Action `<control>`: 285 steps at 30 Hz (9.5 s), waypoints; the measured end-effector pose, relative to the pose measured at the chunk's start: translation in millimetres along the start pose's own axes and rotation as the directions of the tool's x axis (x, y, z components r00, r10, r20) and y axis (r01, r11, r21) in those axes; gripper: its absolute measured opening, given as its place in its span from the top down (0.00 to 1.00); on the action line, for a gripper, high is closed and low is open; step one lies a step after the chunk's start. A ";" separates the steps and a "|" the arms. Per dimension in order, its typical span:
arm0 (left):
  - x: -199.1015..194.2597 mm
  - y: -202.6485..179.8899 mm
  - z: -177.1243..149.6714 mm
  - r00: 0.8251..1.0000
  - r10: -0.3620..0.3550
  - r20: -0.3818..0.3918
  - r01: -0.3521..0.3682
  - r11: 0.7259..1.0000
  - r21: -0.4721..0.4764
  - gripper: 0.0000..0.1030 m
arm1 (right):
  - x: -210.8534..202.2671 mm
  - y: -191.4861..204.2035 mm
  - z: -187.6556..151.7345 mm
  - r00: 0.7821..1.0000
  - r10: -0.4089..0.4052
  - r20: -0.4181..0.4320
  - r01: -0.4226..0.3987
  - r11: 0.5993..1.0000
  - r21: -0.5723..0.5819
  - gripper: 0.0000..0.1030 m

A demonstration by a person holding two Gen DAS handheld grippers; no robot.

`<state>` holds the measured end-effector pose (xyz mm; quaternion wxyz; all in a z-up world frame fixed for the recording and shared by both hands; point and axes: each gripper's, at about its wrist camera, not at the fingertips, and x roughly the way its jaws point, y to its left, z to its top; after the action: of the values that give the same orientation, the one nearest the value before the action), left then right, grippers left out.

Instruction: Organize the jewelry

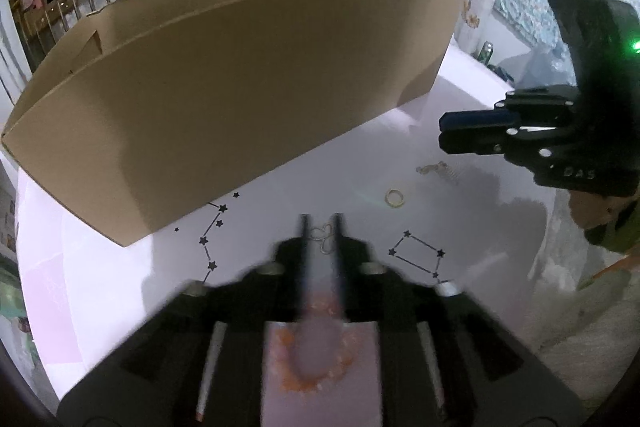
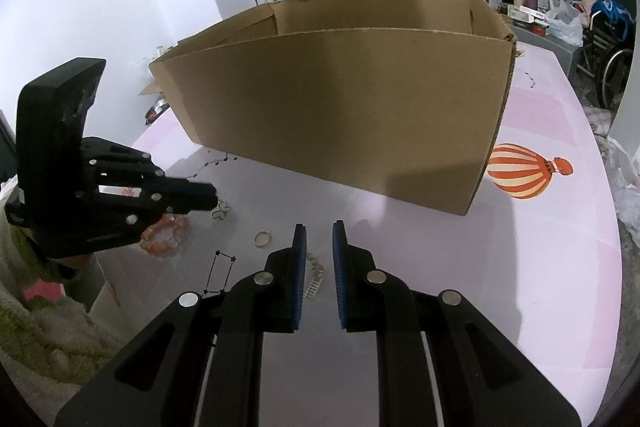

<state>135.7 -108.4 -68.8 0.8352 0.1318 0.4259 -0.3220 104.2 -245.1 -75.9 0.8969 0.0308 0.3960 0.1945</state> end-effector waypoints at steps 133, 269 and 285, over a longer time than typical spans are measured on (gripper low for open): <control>-45.2 15.9 -48.6 0.987 0.028 0.160 -0.008 0.992 -0.125 0.57 | 90.0 88.5 85.2 0.868 0.010 -0.497 -0.284 0.831 -0.478 0.96; -4.0 -3.1 19.1 0.990 -0.015 -0.140 0.021 0.999 0.037 0.84 | 58.2 32.2 41.7 0.952 0.136 -0.275 -0.248 0.870 -0.426 0.83; -0.8 3.0 23.3 0.991 0.006 -0.136 0.002 0.998 0.058 0.69 | 59.3 28.3 43.2 0.954 0.131 -0.271 -0.241 0.873 -0.425 0.89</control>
<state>152.0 -117.3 -54.3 0.8004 0.1778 0.4721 -0.3238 162.4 -192.6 -81.7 0.8034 -0.1638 0.4374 0.3694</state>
